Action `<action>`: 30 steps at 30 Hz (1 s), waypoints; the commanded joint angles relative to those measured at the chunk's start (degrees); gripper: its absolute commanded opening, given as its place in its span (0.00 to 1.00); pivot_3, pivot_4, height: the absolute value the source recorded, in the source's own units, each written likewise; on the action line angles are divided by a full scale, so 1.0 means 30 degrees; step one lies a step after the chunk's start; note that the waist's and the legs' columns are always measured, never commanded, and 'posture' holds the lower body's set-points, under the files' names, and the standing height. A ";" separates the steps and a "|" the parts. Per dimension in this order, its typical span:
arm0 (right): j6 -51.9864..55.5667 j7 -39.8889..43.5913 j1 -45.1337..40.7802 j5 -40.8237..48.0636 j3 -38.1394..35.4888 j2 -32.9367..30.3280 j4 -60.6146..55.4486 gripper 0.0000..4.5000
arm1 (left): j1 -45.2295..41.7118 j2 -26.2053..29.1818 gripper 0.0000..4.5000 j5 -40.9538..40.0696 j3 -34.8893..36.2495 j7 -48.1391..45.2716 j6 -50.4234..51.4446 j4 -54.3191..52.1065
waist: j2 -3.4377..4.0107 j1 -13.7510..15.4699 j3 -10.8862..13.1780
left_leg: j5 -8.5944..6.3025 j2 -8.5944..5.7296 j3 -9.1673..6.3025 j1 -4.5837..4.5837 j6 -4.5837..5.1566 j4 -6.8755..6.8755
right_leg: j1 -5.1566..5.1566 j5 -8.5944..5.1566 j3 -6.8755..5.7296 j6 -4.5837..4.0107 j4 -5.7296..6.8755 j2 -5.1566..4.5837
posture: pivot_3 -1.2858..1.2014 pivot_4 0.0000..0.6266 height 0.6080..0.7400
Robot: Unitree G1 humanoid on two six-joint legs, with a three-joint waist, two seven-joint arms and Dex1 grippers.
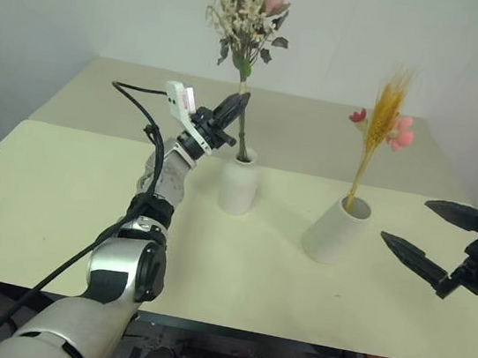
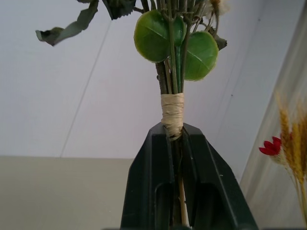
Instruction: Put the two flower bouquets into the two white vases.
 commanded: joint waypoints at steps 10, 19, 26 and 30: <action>-0.0412 -0.0070 -0.0243 -0.0300 -0.0283 -0.0082 -0.0175 1.00 | -0.0627 0.0070 0.01 0.0263 -0.0472 -0.2187 -0.0110 -0.0604 | 0.0000 0.0004 0.0000 | 0.0000 -0.0001 0.0001 -0.0001 -0.0001 -0.0002 | -0.0003 0.0001 0.0000 0.0000 -0.0001 0.0000 | 0.52 0.24 1.00; -0.0567 0.0053 -0.0306 -0.0528 0.0096 -0.0183 0.0028 1.00 | 0.0884 0.0265 0.01 0.1132 -0.1928 -0.3679 -0.0808 -0.2601 | 0.0000 0.0004 0.0000 | 0.0000 0.0001 0.0001 0.0004 0.0000 -0.0005 | 0.0002 0.0002 0.0001 -0.0002 0.0000 0.0000 | 0.52 0.24 1.00; -0.0673 0.0195 -0.0336 -0.0688 0.0307 -0.0165 0.0138 1.00 | 0.1655 0.0722 0.22 0.1437 -0.2343 -0.3983 -0.0913 -0.3051 | 0.0001 0.0000 0.0000 | 0.0000 0.0001 0.0000 0.0002 0.0001 -0.0007 | -0.0001 0.0002 0.0002 -0.0002 0.0000 0.0001 | 0.52 0.24 1.00; -0.0665 0.0274 -0.0331 -0.0784 0.0301 -0.0165 0.0187 1.00 | 0.1883 0.0990 0.50 0.1625 -0.2567 -0.3953 -0.0859 -0.3611 | 0.0001 0.0001 0.0000 | 0.0000 0.0002 0.0001 0.0001 0.0001 -0.0005 | 0.0000 0.0001 0.0002 -0.0002 0.0000 0.0000 | 0.52 0.24 1.00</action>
